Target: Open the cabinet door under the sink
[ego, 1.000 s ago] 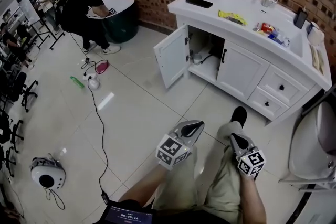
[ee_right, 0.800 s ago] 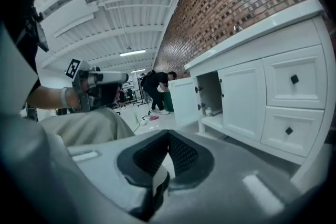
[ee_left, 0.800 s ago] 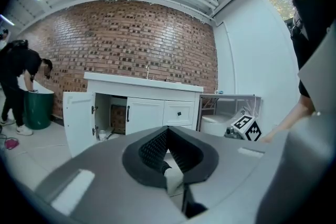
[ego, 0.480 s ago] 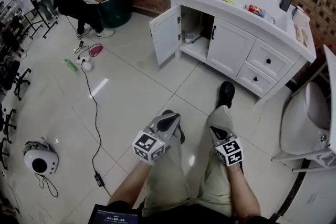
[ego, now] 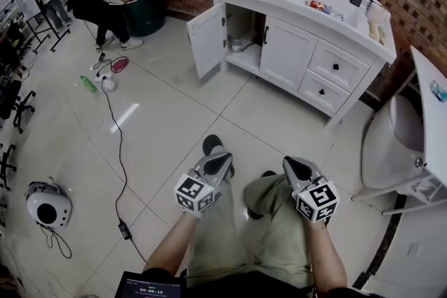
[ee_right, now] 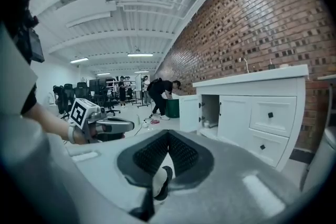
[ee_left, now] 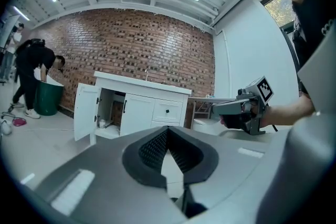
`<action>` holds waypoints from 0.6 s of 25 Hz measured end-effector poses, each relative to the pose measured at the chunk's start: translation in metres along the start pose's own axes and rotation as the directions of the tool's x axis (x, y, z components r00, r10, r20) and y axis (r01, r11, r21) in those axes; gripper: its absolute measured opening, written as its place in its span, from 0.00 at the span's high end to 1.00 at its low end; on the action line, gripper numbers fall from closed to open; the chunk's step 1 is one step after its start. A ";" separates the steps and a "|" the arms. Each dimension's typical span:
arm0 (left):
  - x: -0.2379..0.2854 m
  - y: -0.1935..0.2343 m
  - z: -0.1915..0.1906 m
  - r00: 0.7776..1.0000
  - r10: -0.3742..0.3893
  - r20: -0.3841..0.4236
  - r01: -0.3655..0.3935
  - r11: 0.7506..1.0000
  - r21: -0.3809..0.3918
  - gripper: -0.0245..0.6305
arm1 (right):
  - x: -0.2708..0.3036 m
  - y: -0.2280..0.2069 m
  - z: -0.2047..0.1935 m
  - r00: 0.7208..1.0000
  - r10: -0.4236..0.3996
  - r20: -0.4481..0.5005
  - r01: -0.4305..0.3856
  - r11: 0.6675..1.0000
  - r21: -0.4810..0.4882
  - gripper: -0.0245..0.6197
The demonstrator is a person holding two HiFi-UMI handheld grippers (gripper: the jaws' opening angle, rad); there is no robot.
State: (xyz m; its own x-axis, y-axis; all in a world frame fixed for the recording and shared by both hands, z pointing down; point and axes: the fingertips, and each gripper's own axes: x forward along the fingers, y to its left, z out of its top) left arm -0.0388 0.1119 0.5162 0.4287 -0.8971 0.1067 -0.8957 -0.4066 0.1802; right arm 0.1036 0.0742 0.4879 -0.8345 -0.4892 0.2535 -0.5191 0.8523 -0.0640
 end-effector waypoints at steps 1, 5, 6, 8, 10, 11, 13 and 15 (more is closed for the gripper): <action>-0.001 -0.007 -0.004 1.000 0.000 -0.005 0.000 1.000 0.003 0.94 | -0.003 0.001 -0.006 1.000 0.003 -0.003 -0.003 1.000 0.006 0.98; -0.007 -0.038 -0.015 1.000 -0.012 -0.006 0.012 1.000 0.023 0.94 | -0.015 0.000 -0.028 0.999 0.012 -0.032 -0.009 0.997 0.074 0.98; -0.008 -0.048 -0.017 1.000 -0.016 -0.009 0.016 0.999 0.034 0.94 | -0.020 0.001 -0.030 0.999 0.015 -0.031 -0.012 0.997 0.074 0.98; -0.010 -0.068 -0.016 0.999 -0.024 -0.023 0.025 0.998 0.061 0.94 | -0.032 0.006 -0.030 1.000 0.025 -0.012 -0.024 0.998 0.066 0.98; -0.014 -0.089 -0.007 0.999 -0.028 -0.034 0.031 0.995 0.096 0.94 | -0.044 0.009 -0.028 0.999 0.032 0.020 -0.033 0.997 0.067 0.98; -0.017 -0.097 0.002 0.999 -0.028 -0.031 0.032 0.993 0.117 0.94 | -0.049 0.010 -0.027 0.999 0.033 0.036 -0.035 0.997 0.068 0.98; -0.024 -0.108 0.019 0.999 -0.030 -0.014 0.032 0.986 0.163 0.94 | -0.052 0.012 -0.024 0.998 0.034 0.052 -0.037 0.997 0.065 0.98; -0.030 -0.108 0.025 1.000 -0.026 -0.012 0.028 0.984 0.179 0.94 | -0.051 0.016 -0.023 0.998 0.042 0.046 -0.045 0.997 0.056 0.98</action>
State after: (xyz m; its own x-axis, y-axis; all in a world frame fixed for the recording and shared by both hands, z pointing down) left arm 0.0424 0.1784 0.4690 0.4531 -0.8841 0.1142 -0.8902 -0.4555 0.0055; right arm 0.1423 0.1174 0.4956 -0.8632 -0.4610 0.2058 -0.4909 0.8615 -0.1296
